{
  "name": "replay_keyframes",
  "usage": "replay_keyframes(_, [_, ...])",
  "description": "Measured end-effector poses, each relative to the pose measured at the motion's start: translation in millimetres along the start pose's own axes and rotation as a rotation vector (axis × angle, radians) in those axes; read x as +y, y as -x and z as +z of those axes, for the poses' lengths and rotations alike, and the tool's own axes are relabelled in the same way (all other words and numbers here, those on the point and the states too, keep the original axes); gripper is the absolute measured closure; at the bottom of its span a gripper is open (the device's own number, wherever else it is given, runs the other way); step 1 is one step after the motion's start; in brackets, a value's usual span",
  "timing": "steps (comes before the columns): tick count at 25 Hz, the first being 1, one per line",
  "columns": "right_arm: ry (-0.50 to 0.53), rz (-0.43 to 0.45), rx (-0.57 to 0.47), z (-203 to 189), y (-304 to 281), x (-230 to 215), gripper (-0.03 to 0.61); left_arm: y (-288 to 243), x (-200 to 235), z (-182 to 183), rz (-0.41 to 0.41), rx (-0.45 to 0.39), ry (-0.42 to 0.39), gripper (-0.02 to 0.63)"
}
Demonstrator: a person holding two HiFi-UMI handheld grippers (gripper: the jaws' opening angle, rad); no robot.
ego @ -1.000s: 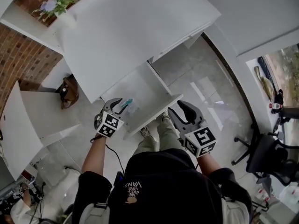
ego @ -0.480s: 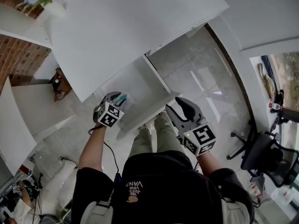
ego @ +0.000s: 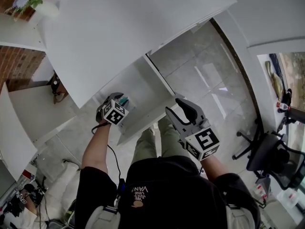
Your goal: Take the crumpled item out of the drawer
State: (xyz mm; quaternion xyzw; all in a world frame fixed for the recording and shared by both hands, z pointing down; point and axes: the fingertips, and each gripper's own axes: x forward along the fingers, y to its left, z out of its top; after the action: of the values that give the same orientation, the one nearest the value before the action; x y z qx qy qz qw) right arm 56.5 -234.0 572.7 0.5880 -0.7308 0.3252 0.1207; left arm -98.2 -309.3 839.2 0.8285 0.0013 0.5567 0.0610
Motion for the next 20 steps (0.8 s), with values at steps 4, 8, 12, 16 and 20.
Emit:
replay_keyframes(4, [-0.010,0.001,-0.020,-1,-2,-6,0.420,-13,3,-5,-0.012,0.046,-0.012,0.486])
replay_keyframes(8, [-0.019,0.004,-0.020,-1,-4,-12,0.420,-24,3,-8,-0.023,0.095,-0.059,0.489])
replay_keyframes(12, [-0.023,0.000,-0.022,0,-5,-19,0.420,-31,5,-9,-0.032,0.118,-0.050,0.511])
replay_keyframes(16, [-0.022,-0.003,0.037,-6,-3,-25,0.422,-37,7,-9,-0.035,0.134,-0.064,0.559])
replay_keyframes(20, [-0.032,-0.011,0.013,-3,-5,-29,0.420,-39,8,-7,-0.034,0.140,-0.061,0.601])
